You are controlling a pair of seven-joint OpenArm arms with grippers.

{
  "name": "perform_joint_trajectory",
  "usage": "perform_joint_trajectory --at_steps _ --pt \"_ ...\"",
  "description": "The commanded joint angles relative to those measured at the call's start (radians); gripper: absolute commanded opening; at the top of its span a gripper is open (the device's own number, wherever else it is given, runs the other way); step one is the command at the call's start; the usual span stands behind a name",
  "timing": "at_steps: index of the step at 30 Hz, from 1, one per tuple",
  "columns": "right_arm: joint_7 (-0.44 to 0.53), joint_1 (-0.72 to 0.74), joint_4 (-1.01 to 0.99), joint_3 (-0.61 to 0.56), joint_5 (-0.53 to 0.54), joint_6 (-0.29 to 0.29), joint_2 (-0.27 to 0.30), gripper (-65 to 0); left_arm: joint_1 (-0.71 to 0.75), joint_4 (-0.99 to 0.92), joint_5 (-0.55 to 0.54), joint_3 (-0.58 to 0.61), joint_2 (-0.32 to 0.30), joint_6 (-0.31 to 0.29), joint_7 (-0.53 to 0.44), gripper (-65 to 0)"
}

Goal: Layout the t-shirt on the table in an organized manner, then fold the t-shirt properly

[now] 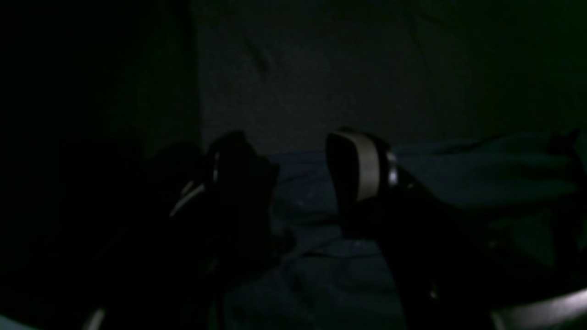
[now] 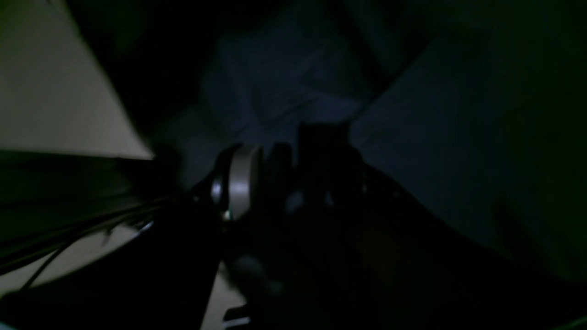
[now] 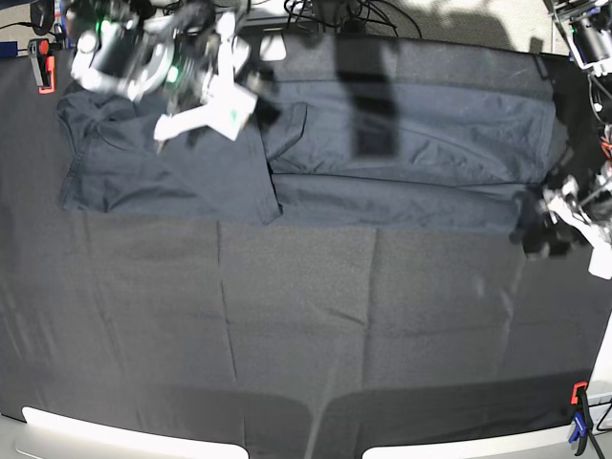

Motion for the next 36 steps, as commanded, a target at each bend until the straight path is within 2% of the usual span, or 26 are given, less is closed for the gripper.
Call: perform_joint_trajectory --at_steps 1,7,9,16,20,29,32,36 --pt "0.019 0.013 0.019 0.017 0.007 -0.007 0.008 -41.0 0.008 0.017 -0.017 -0.019 -0.027 -0.001 -0.024 -35.7" --pt "0.05 0.029 0.019 0.111 0.008 -0.008 0.008 -41.0 0.125 0.017 -0.017 -0.074 -0.026 0.016 -0.054 -35.7" --pt "0.066 0.03 0.019 0.14 0.012 -0.008 0.008 -41.0 0.156 0.015 -0.017 -0.072 -0.023 0.039 -0.063 -35.7" --pt "0.066 0.029 0.019 0.173 0.012 -0.008 0.008 -41.0 0.167 -0.098 -0.05 -0.071 -0.01 0.052 -0.098 -35.7" --pt "0.066 0.029 0.019 0.173 0.012 -0.008 0.008 -41.0 0.166 -0.169 -0.134 -0.071 -0.01 0.006 -0.099 -35.7" --pt "0.06 0.029 0.019 0.173 0.04 -0.008 0.008 -41.0 0.131 -0.186 -0.201 -0.071 -0.01 -0.042 -0.09 -35.8" --pt "0.053 0.029 0.019 0.173 0.064 -0.008 0.008 -41.0 0.113 -0.189 -0.188 -0.071 -0.001 -0.042 -0.065 -35.8" --pt "0.048 0.029 0.019 0.173 0.063 -0.008 0.008 -41.0 0.089 -0.232 -0.111 -0.071 0.015 -0.041 -0.073 -35.7"
